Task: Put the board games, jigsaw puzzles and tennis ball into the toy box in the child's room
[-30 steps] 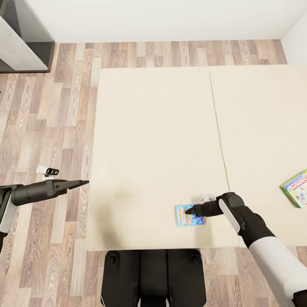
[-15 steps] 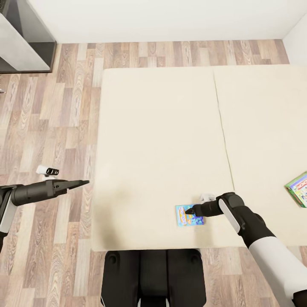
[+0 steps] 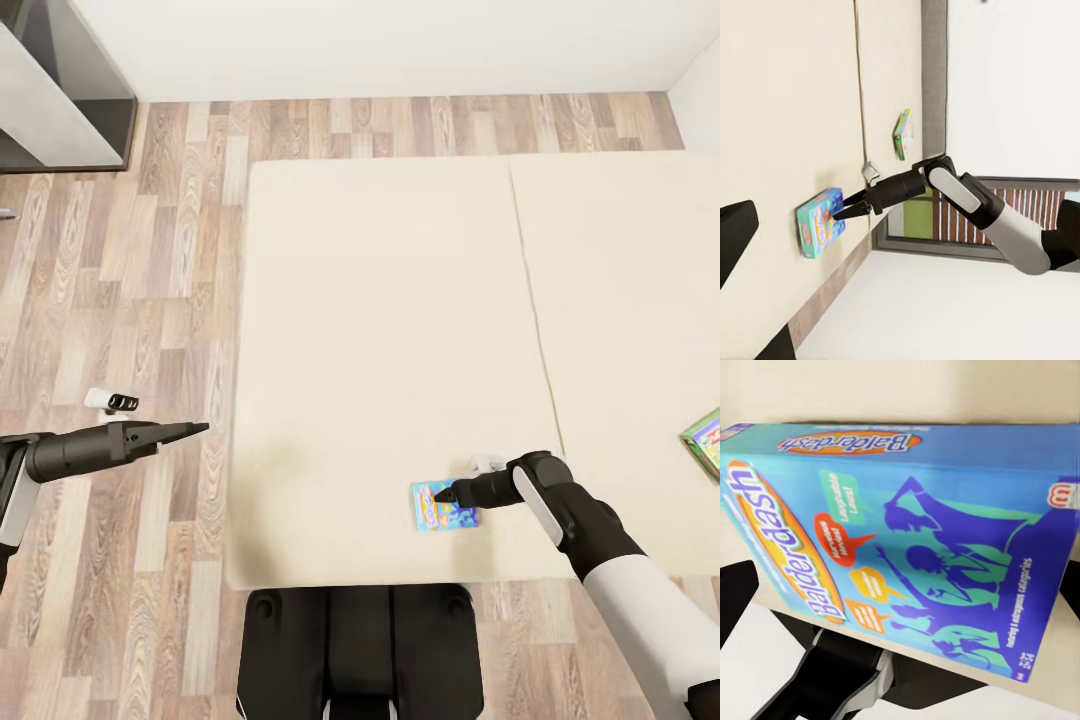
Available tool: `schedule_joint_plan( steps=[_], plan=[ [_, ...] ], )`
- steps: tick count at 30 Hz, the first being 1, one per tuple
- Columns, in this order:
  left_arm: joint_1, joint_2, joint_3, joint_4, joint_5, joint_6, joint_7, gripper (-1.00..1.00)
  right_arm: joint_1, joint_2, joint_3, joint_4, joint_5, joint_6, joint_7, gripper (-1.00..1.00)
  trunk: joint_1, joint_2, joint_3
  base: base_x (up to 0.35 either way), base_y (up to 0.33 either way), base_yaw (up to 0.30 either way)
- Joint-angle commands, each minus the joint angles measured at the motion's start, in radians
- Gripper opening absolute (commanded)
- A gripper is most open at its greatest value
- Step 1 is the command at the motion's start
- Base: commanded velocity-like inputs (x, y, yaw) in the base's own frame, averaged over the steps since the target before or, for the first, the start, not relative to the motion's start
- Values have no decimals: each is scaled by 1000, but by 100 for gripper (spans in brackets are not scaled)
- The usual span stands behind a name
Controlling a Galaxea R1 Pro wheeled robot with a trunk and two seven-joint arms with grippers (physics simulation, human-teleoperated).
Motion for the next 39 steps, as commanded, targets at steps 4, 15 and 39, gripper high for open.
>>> schedule_joint_plan(
  steps=[4, 15, 39],
  plan=[
    [0, 0, 0, 0, 0, 11, -4, 100, 0, -1, 2, -1, 4, 3, 6, 100, 1, -2, -1, 0, 210, 0],
    [0, 0, 0, 0, 0, 11, -4, 100, 0, -1, 2, -1, 3, 3, 6, 100, 1, -2, -1, 0, 153, 0],
    [0, 0, 0, 0, 1, 11, -4, 100, 0, -1, 2, -1, 4, 3, 6, 100, 1, -2, -1, 0, 143, 0]
  ],
)
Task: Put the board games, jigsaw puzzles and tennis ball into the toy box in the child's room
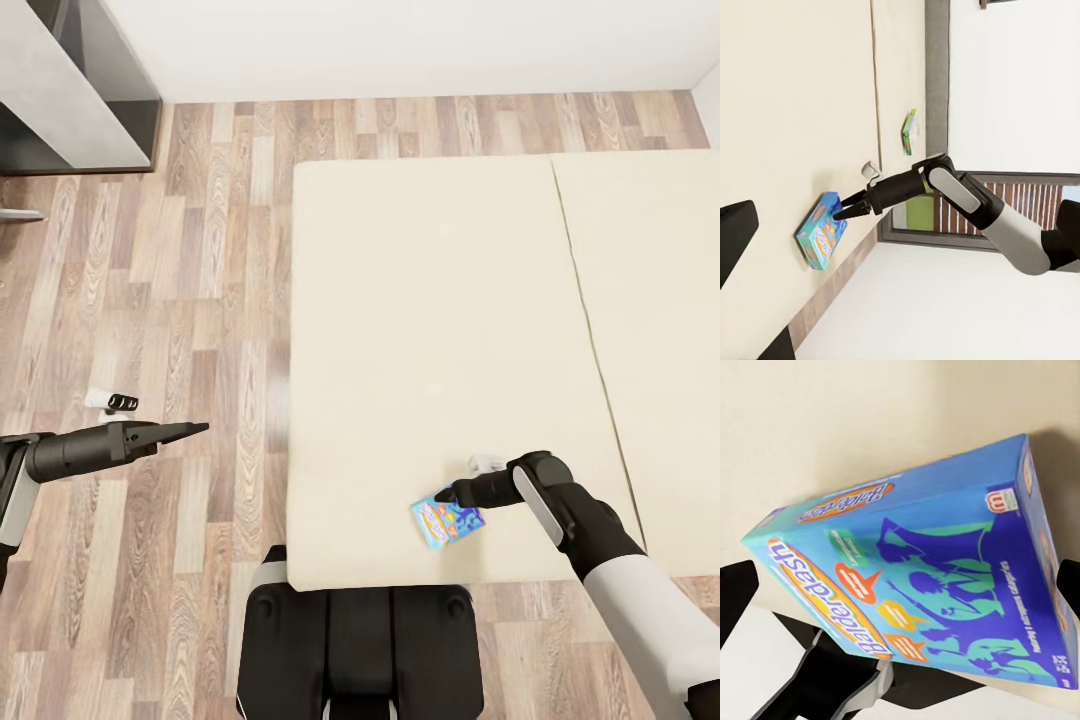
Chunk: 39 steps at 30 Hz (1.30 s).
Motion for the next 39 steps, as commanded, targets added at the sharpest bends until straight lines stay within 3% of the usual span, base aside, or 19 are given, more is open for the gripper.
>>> schedule_joint_plan(
  steps=[1, 13, 39],
  plan=[
    [0, 0, 0, 0, -1, 11, -4, 100, -1, -1, 2, -1, 5, 2, 6, 100, 1, -2, -1, 0, 8, 0],
    [0, 0, 0, 0, -1, 11, -4, 100, -1, -1, 2, -1, 4, 2, 6, 100, 1, -2, -1, 0, 6, 0],
    [0, 0, -1, 0, -1, 11, -4, 100, -1, -1, 2, -1, 4, 2, 6, 100, 1, -2, -1, 0, 106, 0]
  ],
)
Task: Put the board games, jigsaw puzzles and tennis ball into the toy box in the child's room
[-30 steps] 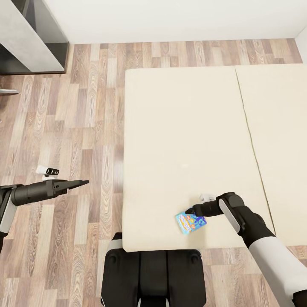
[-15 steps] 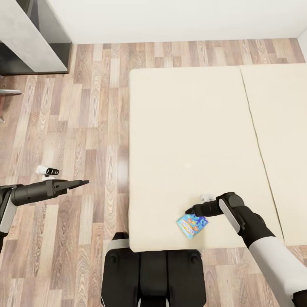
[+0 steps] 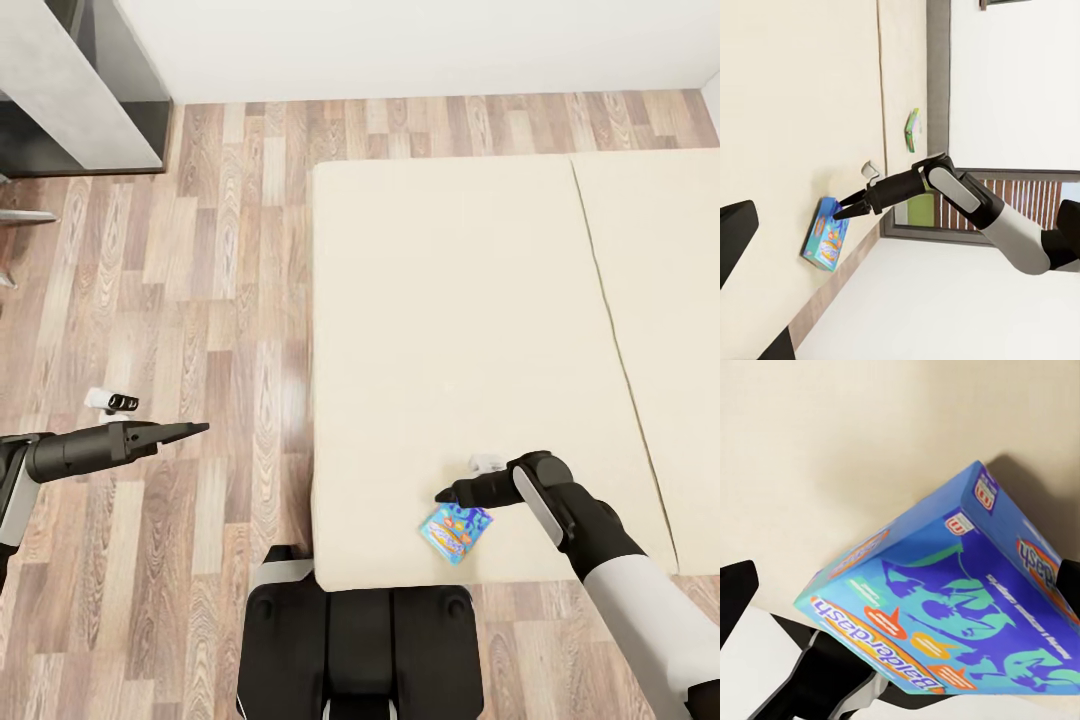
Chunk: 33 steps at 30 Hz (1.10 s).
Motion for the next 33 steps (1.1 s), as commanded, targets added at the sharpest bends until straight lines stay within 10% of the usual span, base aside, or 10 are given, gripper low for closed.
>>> schedule_joint_plan(
  steps=[1, 33],
  plan=[
    [0, 0, 0, 0, -1, 11, -4, 100, 0, -1, 2, -1, -5, 4, 6, 100, 1, -2, -1, 0, 18, 0],
    [0, 0, 0, 0, -1, 11, -4, 100, 0, -1, -1, -1, -5, 4, 6, 100, 1, -2, -1, 0, 41, 0]
  ],
)
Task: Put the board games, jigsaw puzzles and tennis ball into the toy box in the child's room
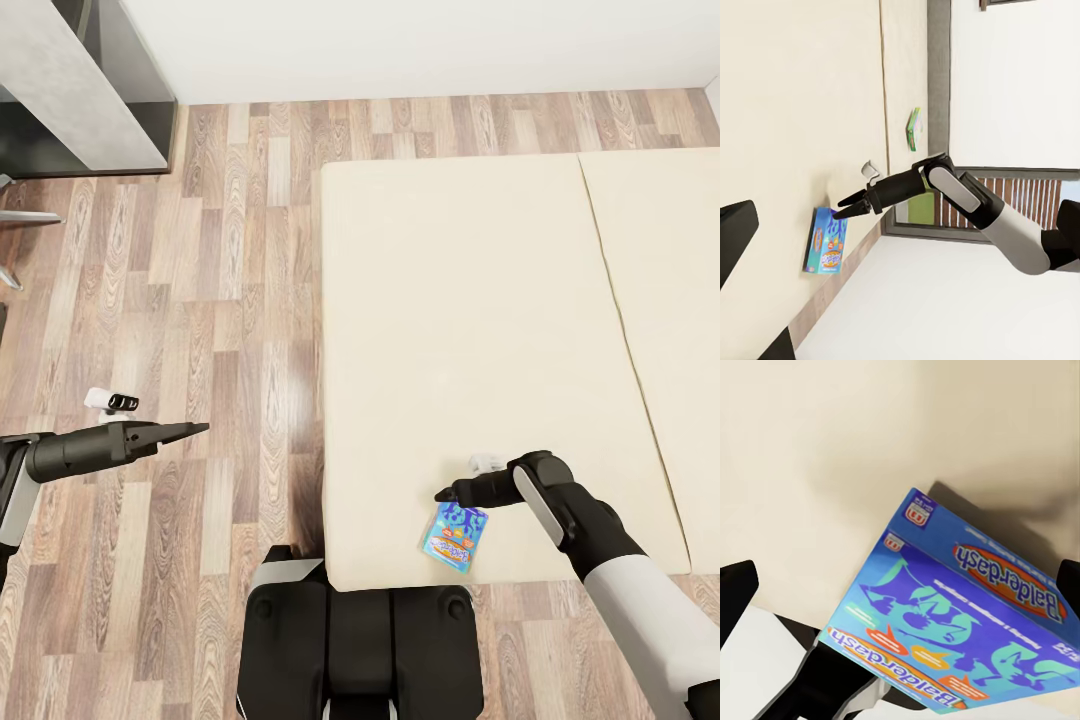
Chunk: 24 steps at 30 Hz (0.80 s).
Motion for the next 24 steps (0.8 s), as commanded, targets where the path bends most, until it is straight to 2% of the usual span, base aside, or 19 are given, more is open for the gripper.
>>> schedule_joint_plan(
  steps=[1, 24],
  plan=[
    [0, 0, 0, 0, -1, 11, -4, 100, -1, -1, 1, -1, 5, 2, 6, 100, 1, -2, -1, 0, 0, 0],
    [0, 1, 1, 0, 0, 11, -4, 100, -1, -8, -6, -7, 4, 2, 5, 100, 1, -2, -1, 0, 0, 0]
  ],
)
